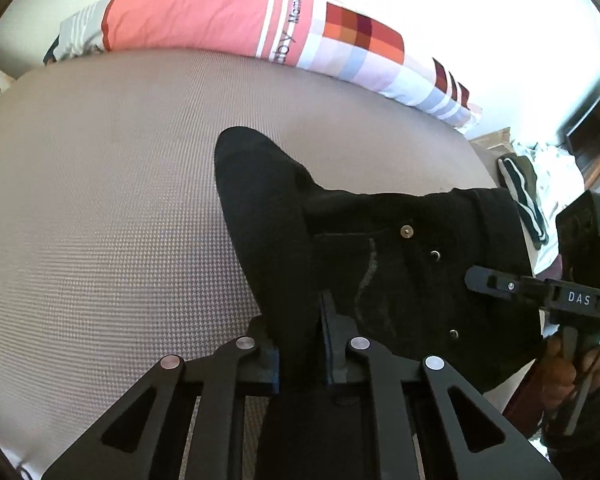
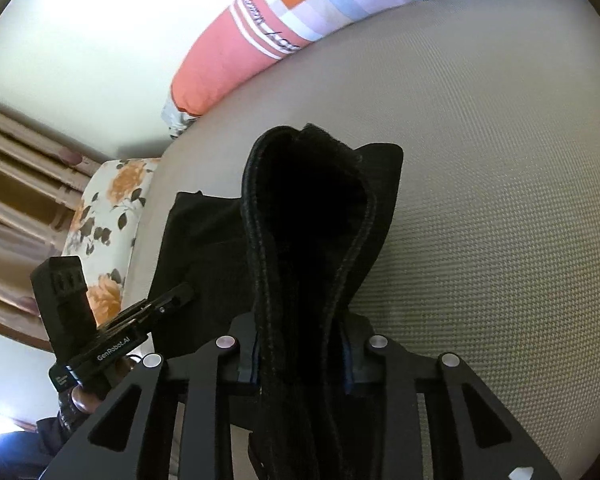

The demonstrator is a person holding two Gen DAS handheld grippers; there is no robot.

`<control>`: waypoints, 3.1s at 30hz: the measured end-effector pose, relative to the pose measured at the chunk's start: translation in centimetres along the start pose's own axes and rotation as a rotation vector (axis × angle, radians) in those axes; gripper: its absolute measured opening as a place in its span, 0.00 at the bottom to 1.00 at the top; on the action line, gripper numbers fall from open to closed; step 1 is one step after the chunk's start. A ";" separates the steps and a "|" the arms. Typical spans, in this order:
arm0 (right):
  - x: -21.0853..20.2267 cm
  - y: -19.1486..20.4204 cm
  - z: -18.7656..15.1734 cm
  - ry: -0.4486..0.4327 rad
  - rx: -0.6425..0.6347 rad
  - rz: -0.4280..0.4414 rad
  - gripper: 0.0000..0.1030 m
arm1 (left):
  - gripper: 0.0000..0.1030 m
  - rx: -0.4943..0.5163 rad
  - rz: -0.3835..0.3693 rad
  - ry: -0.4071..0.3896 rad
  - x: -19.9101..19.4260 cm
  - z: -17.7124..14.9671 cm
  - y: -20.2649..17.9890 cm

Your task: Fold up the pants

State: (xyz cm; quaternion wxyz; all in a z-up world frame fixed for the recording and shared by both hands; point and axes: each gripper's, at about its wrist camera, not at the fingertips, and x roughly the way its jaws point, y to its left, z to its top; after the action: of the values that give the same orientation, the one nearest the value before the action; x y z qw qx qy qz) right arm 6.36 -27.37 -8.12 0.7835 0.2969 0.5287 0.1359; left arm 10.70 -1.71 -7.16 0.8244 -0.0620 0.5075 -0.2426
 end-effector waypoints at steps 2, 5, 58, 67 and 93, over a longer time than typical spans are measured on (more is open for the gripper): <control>-0.1 0.4 -0.2 -0.001 0.000 0.013 0.25 | 0.15 -0.001 0.002 -0.013 -0.5 0.2 0.1; 0.3 1.4 -0.4 0.003 -0.013 0.017 0.25 | 0.15 -0.010 -0.001 -0.029 -1.4 0.5 0.6; 12.3 1.0 16.4 -0.066 -0.133 -0.264 0.52 | 0.39 -0.091 0.114 -0.083 9.7 15.6 12.3; 10.3 1.0 13.0 -0.079 -0.154 -0.325 0.59 | 0.50 -0.075 0.216 -0.059 8.2 14.3 10.8; -0.2 12.7 -2.3 -0.319 -0.332 -0.465 0.70 | 0.59 0.014 0.442 -0.264 -7.1 1.7 2.4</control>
State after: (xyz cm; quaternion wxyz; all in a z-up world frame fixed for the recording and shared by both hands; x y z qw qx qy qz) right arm 5.46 -16.70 -0.85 0.9042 0.0540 0.4236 -0.0107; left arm 10.41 3.46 -1.48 0.9170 0.0249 0.3950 -0.0495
